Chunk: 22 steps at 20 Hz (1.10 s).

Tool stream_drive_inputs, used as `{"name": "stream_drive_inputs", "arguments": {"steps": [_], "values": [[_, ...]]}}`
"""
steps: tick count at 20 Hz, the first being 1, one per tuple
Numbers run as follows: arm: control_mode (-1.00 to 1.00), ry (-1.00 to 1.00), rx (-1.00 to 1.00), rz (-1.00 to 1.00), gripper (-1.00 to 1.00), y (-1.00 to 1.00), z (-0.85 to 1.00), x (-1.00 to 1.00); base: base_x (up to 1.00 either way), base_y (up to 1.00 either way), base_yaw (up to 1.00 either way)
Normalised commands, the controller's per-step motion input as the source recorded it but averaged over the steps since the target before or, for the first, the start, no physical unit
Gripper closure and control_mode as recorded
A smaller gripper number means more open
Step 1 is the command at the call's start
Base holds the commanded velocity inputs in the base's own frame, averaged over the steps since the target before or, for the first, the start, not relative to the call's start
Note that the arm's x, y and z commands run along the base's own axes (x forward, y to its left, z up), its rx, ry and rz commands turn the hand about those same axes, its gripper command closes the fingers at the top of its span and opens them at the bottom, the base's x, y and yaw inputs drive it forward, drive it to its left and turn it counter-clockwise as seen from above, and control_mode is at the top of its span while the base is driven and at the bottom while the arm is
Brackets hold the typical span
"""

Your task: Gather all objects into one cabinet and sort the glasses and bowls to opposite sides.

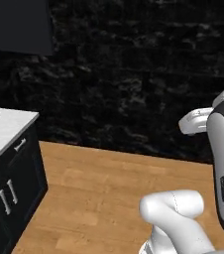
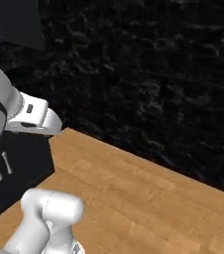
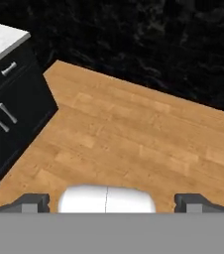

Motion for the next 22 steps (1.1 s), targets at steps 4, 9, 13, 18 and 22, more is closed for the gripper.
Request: {"name": "stream_drive_inputs", "arguments": {"steps": [4,9,13,18,22], "values": [[1.0,0.0,0.0,0.0,-1.0,0.0,0.0,0.0,0.73,-0.02,0.84],[1.0,0.0,0.0,0.0,-1.0,0.0,0.0,0.0,0.76,-0.04,0.84],[1.0,0.0,0.0,0.0,-1.0,0.0,0.0,0.0,0.91,-0.05,0.8],[1.0,0.0,0.0,0.0,-1.0,0.0,0.0,0.0,0.96,-0.12,0.77],[1.0,0.0,0.0,0.0,-1.0,0.0,0.0,0.0,0.94,-0.21,0.74]]}}
